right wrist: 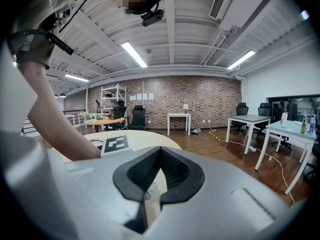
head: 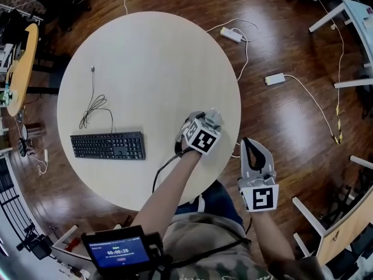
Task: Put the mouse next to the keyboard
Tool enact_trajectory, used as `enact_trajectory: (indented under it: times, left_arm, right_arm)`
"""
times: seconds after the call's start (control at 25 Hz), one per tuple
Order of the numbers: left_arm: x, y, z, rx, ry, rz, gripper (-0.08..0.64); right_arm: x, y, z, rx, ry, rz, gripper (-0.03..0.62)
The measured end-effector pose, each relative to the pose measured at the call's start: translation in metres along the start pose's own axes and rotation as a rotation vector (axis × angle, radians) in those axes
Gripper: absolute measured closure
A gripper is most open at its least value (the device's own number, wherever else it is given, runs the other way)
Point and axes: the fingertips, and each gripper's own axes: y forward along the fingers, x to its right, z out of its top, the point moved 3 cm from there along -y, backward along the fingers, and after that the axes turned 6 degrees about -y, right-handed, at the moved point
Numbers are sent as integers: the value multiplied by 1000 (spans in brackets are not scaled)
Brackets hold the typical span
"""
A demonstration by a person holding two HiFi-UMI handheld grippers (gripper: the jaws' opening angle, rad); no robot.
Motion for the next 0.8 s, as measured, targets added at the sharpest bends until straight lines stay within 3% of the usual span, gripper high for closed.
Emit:
enact_trajectory:
  times: [0.8]
  left_arm:
    - [-4,2,5,36,-38,5,218]
  right_arm:
    - [-13,2,13,26,-23,37,588]
